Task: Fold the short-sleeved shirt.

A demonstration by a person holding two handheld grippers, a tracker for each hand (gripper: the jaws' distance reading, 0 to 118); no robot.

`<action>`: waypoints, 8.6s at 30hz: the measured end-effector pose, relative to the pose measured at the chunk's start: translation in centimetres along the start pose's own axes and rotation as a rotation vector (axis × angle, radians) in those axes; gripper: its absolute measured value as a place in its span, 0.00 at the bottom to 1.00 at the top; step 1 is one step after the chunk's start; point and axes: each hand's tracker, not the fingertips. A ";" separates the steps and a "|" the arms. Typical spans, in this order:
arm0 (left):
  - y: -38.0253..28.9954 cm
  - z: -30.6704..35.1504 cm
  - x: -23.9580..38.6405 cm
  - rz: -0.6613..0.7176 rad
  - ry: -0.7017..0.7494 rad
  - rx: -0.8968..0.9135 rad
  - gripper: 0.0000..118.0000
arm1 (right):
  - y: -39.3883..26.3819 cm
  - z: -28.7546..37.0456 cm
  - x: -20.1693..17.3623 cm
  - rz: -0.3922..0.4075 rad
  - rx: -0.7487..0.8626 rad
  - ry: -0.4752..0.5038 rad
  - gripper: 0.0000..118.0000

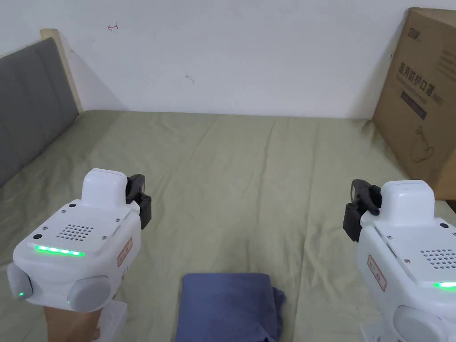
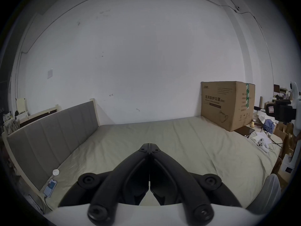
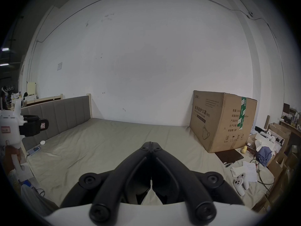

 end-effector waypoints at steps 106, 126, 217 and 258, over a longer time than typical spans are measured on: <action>-13.6 -11.6 -34.7 0.393 0.216 -0.802 0.16 | -7.9 -11.8 -9.4 -0.054 -0.242 0.132 0.00; -7.2 -11.2 -31.5 0.346 0.255 -0.697 0.80 | -6.6 -11.7 -9.2 -0.063 -0.224 0.157 0.00; 4.0 -1.9 2.9 0.068 0.004 0.155 0.00 | 4.8 -0.1 1.9 -0.020 0.137 -0.049 0.00; 3.8 -0.9 2.7 0.068 0.059 0.204 0.73 | 4.5 0.1 1.6 -0.051 0.136 -0.037 1.00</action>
